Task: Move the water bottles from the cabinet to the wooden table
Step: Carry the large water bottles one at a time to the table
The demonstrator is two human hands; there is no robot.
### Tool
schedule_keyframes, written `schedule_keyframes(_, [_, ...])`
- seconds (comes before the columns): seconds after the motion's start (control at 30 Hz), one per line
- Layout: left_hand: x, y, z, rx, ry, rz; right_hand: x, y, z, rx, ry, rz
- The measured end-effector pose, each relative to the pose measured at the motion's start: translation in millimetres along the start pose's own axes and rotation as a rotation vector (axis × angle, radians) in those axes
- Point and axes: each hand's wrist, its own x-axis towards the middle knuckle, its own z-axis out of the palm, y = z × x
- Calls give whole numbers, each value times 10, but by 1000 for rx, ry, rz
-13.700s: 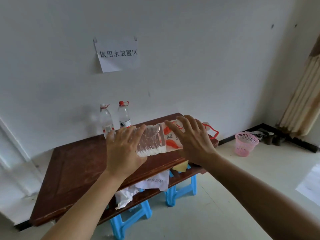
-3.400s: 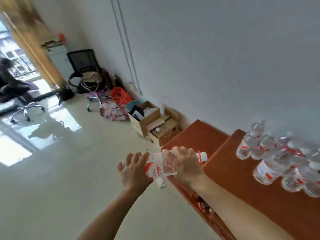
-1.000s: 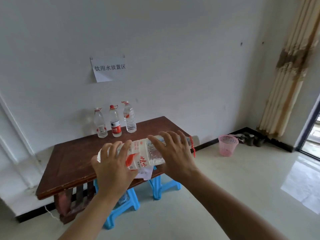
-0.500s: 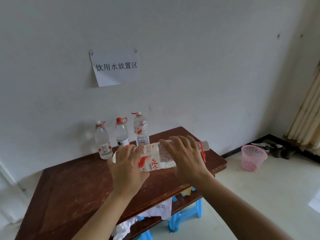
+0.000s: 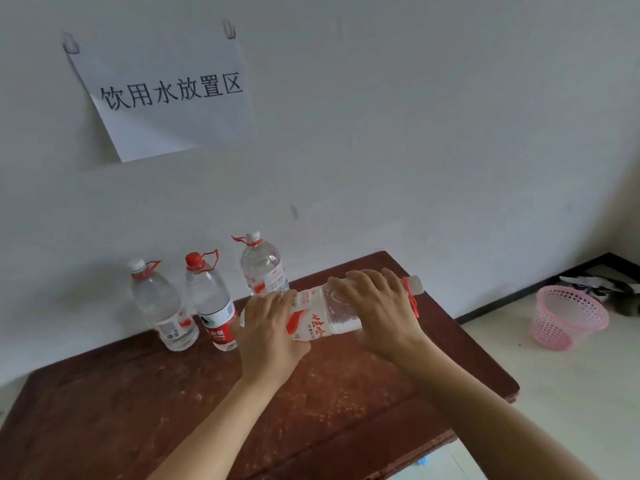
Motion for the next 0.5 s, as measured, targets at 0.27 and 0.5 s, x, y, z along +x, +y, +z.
schedule_keyframes(0.27, [733, 66, 989, -27, -98, -82, 858, 839, 521, -18, -138, -76])
schedule_keyframes(0.5, [903, -159, 1775, -218, -257, -135, 1332, 1169, 964, -277, -221, -163])
